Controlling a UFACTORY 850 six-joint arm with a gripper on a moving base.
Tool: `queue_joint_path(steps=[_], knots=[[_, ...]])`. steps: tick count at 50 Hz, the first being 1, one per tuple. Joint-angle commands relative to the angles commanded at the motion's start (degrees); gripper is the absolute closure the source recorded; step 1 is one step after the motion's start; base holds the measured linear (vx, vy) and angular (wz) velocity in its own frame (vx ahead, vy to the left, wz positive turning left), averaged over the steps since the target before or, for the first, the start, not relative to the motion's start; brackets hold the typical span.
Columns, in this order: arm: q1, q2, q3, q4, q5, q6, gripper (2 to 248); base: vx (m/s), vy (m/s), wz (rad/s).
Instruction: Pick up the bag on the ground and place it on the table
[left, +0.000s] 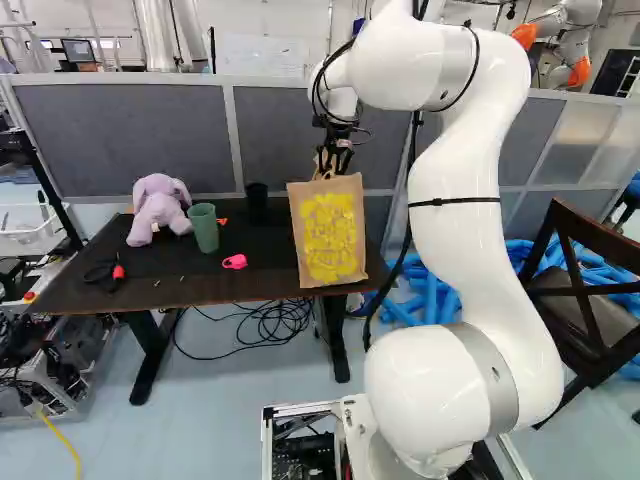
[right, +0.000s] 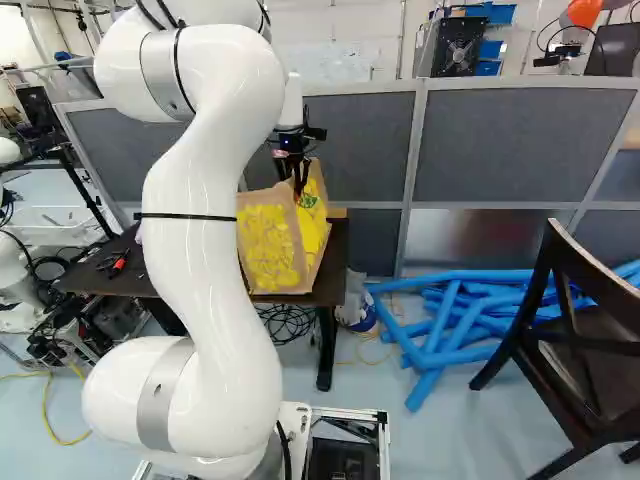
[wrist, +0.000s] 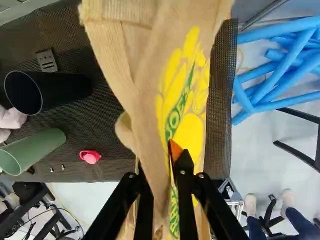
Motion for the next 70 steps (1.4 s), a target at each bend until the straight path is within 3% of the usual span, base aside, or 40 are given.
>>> queue_joint_path(steps=[1,5,6,10,11,16,17,21,22,26,27,45,70], knots=[[0.0,0.0,0.0,0.0,0.0,0.0,175,0.0,0.0,0.0],[0.0,0.0,0.0,0.0,0.0,0.0,175,0.0,0.0,0.0],[0.0,0.0,0.0,0.0,0.0,0.0,139,0.0,0.0,0.0],[0.0,0.0,0.0,0.0,0.0,0.0,139,0.0,0.0,0.0],[0.0,0.0,0.0,0.0,0.0,0.0,103,0.0,0.0,0.0],[0.0,0.0,0.0,0.0,0.0,0.0,103,0.0,0.0,0.0],[0.0,0.0,0.0,0.0,0.0,0.0,67,0.0,0.0,0.0],[0.0,0.0,0.0,0.0,0.0,0.0,67,0.0,0.0,0.0],[0.0,0.0,0.0,0.0,0.0,0.0,31,0.0,0.0,0.0],[0.0,0.0,0.0,0.0,0.0,0.0,31,0.0,0.0,0.0],[0.0,0.0,0.0,0.0,0.0,0.0,3,0.0,0.0,0.0],[0.0,0.2,0.0,0.0,0.0,0.0,3,0.0,0.0,0.0],[0.0,3.6,0.4,0.0,-2.3,0.0,3,0.0,0.0,0.0]])
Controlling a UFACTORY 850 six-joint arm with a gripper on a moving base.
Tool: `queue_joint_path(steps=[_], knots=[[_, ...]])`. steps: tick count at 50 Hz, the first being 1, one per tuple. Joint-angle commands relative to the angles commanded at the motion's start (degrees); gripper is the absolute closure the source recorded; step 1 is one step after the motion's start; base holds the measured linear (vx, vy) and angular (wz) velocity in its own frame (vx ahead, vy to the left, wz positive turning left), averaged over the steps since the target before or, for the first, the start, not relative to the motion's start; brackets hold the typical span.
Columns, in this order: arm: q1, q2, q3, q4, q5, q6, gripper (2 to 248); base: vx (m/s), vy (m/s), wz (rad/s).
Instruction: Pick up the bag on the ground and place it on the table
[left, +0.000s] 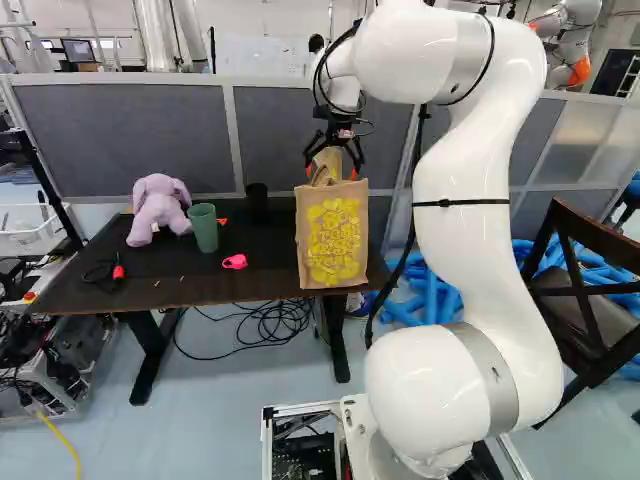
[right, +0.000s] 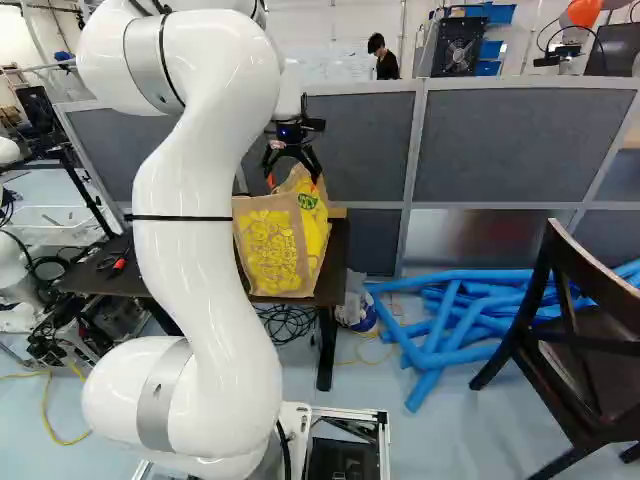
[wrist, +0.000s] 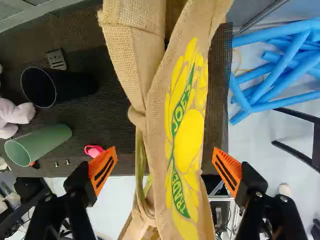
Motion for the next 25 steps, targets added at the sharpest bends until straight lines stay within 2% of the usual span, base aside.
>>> queue_joint_path(steps=[25], knots=[[0.0,3.5,0.0,0.0,-4.3,0.0,3,0.0,0.0,0.0]])
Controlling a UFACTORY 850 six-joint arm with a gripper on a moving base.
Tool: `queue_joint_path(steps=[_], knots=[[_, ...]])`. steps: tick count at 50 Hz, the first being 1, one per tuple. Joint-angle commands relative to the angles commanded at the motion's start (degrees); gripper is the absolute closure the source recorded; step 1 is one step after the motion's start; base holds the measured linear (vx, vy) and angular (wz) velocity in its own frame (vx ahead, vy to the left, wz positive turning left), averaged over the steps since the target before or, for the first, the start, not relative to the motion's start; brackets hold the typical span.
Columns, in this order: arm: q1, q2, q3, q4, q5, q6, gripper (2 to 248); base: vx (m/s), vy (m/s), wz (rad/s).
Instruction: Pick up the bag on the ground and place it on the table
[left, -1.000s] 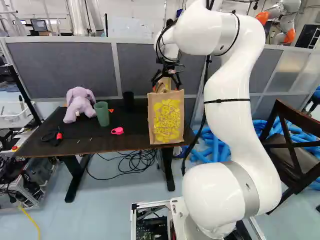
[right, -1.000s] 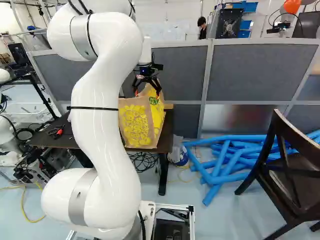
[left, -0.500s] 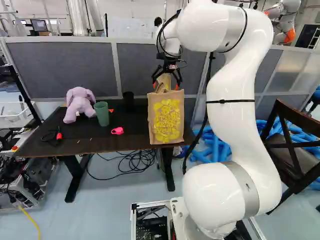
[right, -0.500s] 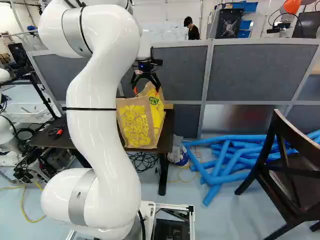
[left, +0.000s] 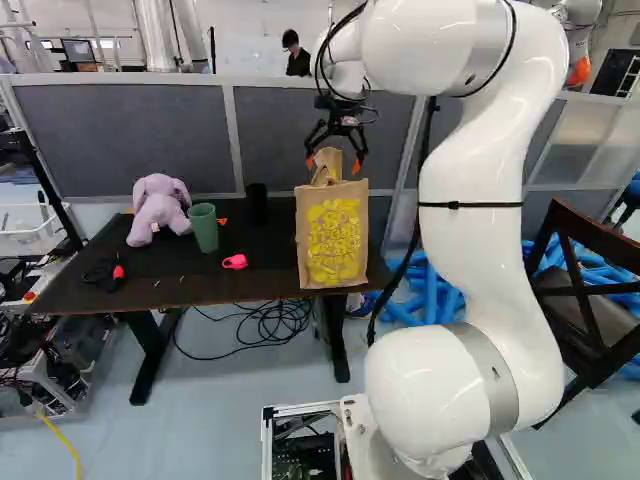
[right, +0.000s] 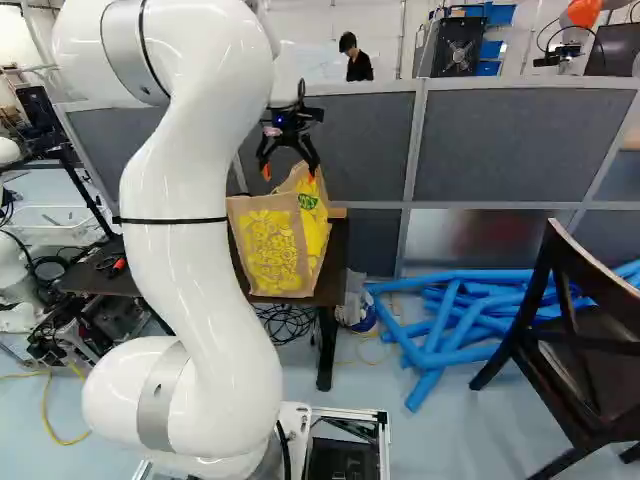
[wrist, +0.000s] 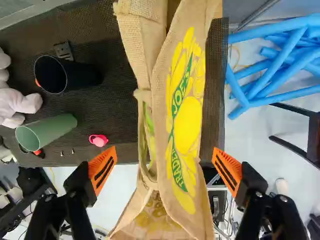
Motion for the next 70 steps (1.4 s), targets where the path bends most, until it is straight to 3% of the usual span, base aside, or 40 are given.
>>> queue_joint_path(steps=[35,70], knots=[[0.0,4.1,-1.3,0.0,-6.7,0.0,3,0.0,0.0,0.0],[0.0,4.3,-1.4,0.0,-7.2,0.0,3,0.0,0.0,0.0]])
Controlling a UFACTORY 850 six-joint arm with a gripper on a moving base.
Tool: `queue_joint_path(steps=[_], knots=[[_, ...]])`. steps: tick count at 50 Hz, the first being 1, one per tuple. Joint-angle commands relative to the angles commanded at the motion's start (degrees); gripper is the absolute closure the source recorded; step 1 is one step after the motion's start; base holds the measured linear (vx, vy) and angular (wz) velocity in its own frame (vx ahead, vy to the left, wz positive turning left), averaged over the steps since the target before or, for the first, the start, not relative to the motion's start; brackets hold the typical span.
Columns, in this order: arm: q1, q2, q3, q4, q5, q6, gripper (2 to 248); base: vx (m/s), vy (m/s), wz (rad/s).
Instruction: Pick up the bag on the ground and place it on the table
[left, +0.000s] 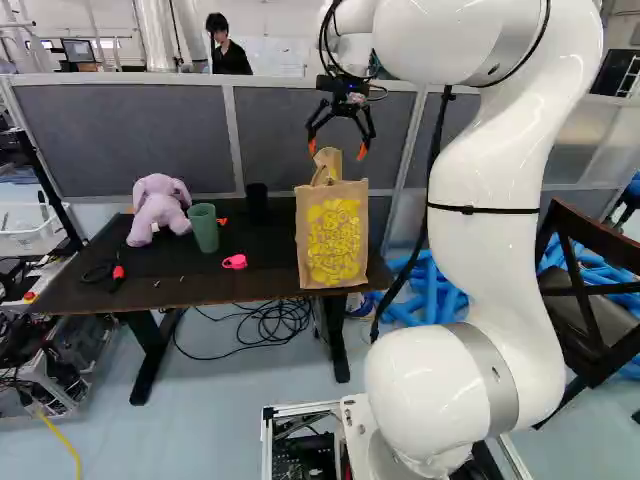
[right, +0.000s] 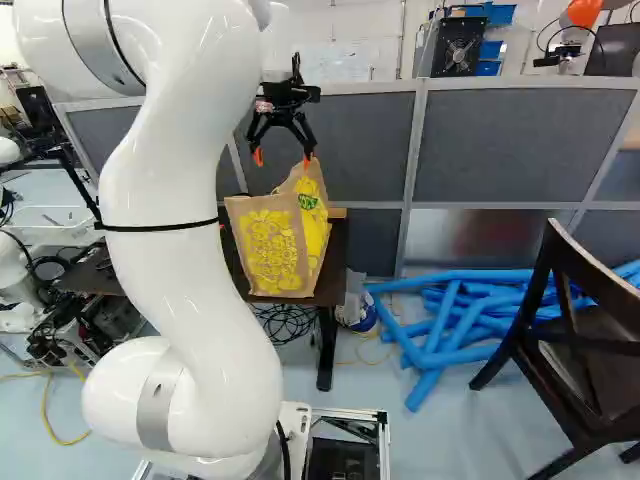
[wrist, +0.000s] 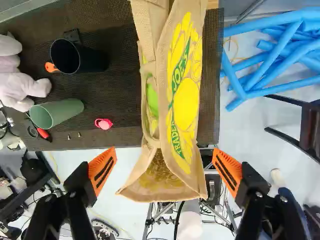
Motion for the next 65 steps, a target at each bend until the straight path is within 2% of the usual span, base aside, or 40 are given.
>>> queue_joint_path(steps=[28,65], knots=[[0.0,0.0,0.0,0.0,0.0,0.0,3,-0.023,-0.001,-0.001],[0.0,0.0,0.0,0.0,0.0,0.0,3,-0.104,-0.003,0.004]])
